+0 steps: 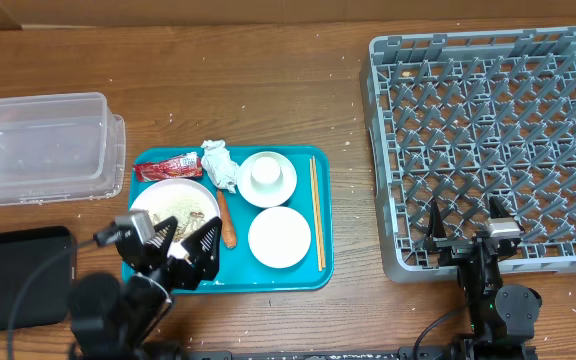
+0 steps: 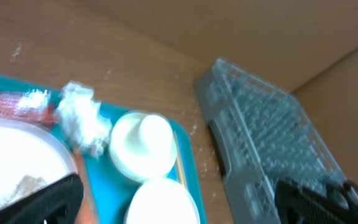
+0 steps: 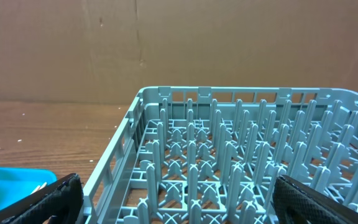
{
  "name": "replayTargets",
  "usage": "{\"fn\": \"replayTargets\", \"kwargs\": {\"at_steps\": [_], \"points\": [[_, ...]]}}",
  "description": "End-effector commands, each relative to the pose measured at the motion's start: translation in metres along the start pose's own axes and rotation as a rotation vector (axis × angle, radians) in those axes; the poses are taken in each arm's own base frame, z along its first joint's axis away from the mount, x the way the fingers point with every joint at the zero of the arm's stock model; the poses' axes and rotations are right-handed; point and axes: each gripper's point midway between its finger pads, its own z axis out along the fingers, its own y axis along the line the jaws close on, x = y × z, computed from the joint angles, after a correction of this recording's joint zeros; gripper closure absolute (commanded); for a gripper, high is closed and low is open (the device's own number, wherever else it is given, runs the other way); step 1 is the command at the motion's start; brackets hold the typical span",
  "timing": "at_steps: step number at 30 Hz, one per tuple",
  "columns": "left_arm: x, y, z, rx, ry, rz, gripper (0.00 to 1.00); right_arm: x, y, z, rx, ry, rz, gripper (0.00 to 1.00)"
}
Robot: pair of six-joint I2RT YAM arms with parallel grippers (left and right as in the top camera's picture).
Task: Sort waste into correct bins and load items into the dishwasher
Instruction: 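Move the left gripper over the white plate of rice on the tray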
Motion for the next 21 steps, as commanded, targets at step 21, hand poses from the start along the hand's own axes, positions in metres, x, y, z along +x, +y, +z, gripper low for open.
{"fn": "replayTargets", "kwargs": {"at_steps": [21], "points": [[-0.003,0.075,0.079,-0.731,0.618,-0.073,0.00,0.002,-0.002,0.000,0.007,-0.001,0.003,0.00]]}}
